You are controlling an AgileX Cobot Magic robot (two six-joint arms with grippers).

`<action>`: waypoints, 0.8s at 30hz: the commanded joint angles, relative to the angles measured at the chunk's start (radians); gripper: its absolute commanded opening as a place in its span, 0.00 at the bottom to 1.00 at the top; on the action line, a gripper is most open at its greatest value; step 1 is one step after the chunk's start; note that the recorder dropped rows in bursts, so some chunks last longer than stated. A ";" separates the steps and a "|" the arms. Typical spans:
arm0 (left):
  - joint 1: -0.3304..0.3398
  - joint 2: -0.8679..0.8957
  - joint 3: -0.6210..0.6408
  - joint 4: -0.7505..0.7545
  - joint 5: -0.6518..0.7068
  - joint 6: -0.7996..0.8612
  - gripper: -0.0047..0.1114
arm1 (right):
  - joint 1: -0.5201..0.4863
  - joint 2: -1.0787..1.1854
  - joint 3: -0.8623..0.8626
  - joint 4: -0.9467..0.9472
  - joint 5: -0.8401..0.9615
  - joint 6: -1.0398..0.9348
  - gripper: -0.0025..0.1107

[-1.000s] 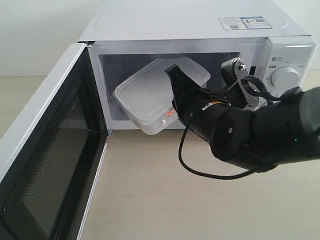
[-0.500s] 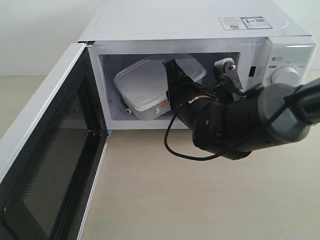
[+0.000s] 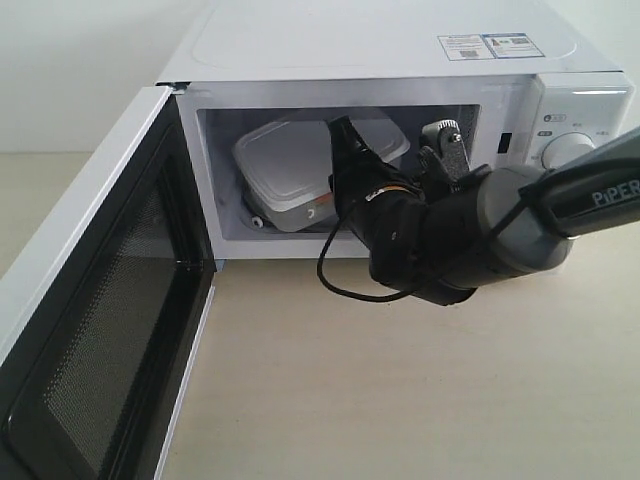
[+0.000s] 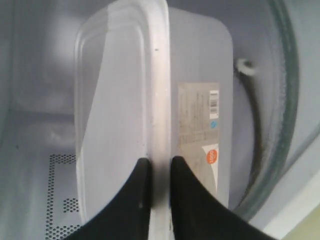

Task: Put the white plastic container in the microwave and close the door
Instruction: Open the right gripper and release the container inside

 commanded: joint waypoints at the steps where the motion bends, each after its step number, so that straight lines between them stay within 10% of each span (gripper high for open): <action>1: -0.007 -0.002 0.004 -0.005 -0.007 -0.006 0.07 | -0.010 -0.006 -0.011 -0.028 -0.033 0.001 0.23; 6: -0.007 -0.002 0.004 -0.005 -0.007 -0.006 0.07 | -0.010 -0.006 -0.009 -0.028 -0.011 -0.002 0.46; 24: -0.007 -0.002 0.004 -0.005 -0.007 -0.006 0.07 | 0.002 -0.099 0.193 -0.316 -0.018 -0.102 0.45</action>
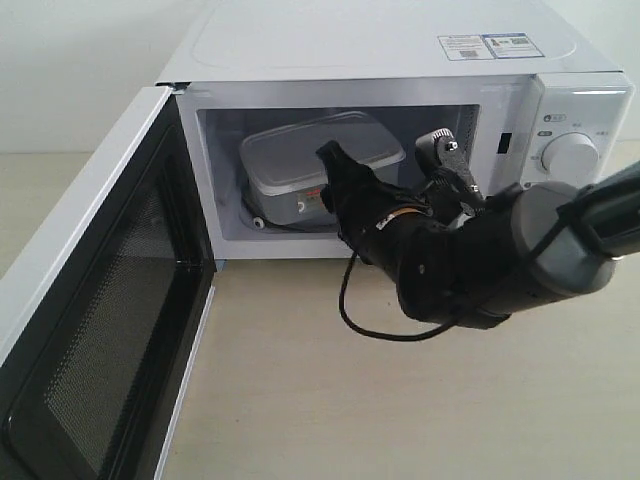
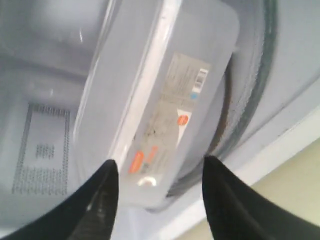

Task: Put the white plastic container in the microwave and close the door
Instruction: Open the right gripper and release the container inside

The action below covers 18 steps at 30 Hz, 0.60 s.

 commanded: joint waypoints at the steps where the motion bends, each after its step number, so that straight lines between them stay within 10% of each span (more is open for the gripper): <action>1: -0.007 -0.002 0.004 -0.005 -0.007 -0.006 0.07 | 0.001 -0.041 0.072 -0.197 -0.036 -0.112 0.43; 8: -0.007 -0.002 0.004 -0.005 -0.007 -0.006 0.07 | 0.020 -0.039 0.074 -0.376 -0.069 -0.640 0.02; 18: -0.007 -0.002 0.004 -0.005 -0.007 -0.006 0.07 | 0.018 0.127 -0.006 -0.342 -0.210 -0.774 0.02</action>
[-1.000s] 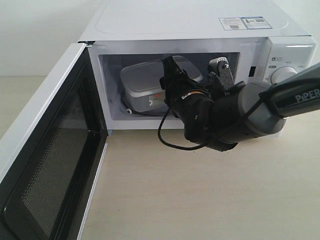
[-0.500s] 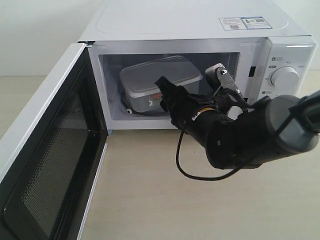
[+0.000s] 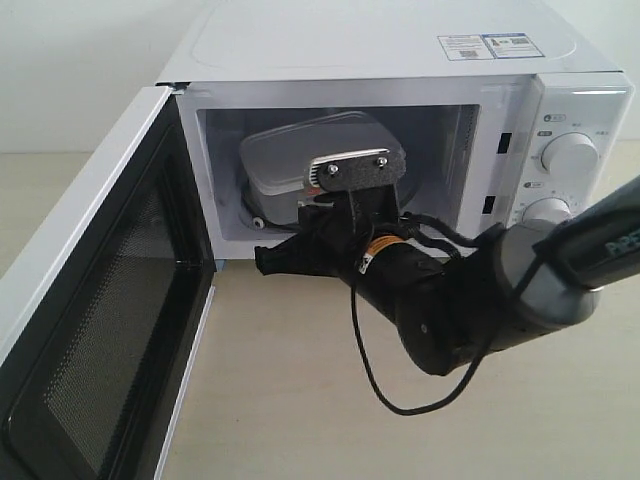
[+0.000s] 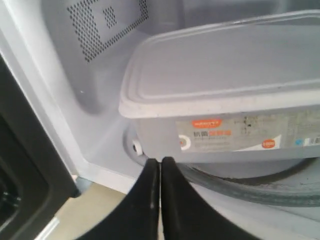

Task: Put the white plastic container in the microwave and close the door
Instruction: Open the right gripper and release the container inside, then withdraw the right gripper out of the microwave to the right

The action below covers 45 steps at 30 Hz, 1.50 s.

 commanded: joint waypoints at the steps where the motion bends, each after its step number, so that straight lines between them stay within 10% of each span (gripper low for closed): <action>1: -0.007 -0.002 0.004 -0.005 -0.007 -0.006 0.07 | -0.002 0.062 -0.067 0.033 -0.052 -0.054 0.02; 21: -0.007 -0.002 0.004 -0.005 -0.007 -0.006 0.07 | -0.025 0.159 -0.286 0.147 0.010 -0.150 0.02; 37: -0.007 -0.002 0.004 -0.005 -0.007 -0.006 0.07 | 0.012 -0.177 0.121 0.154 0.159 -0.147 0.02; 45: -0.007 -0.002 0.004 -0.005 -0.007 -0.006 0.07 | 0.012 -0.511 0.169 0.146 0.817 -0.229 0.02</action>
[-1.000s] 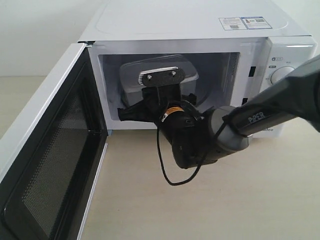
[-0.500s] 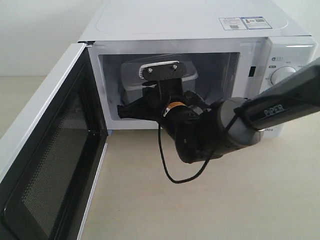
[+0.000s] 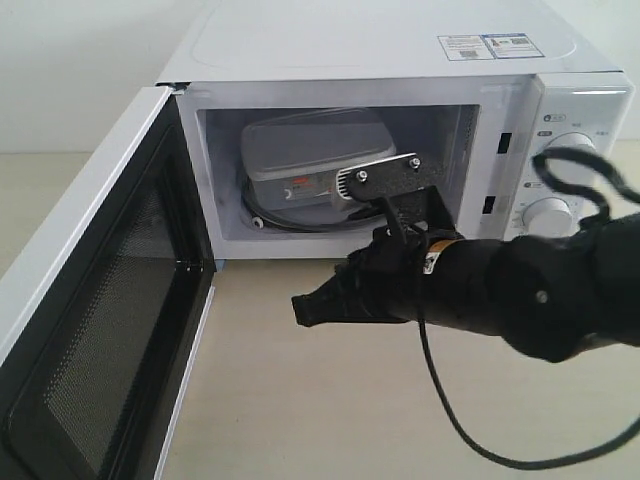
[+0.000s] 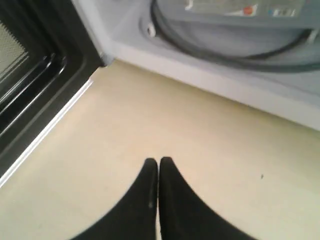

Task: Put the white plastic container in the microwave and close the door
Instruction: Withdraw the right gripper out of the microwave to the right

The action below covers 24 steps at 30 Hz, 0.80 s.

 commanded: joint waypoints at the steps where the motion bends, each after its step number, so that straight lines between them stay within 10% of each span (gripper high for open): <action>1: -0.007 -0.002 0.004 -0.005 -0.007 -0.006 0.07 | 0.003 -0.160 0.006 -0.016 0.291 -0.039 0.02; 13: -0.007 -0.002 0.004 -0.005 -0.007 -0.006 0.07 | 0.003 -0.570 0.006 0.010 0.793 -0.021 0.02; 24: -0.007 -0.002 0.004 -0.005 -0.007 -0.006 0.07 | 0.003 -0.589 0.006 0.012 0.801 -0.019 0.02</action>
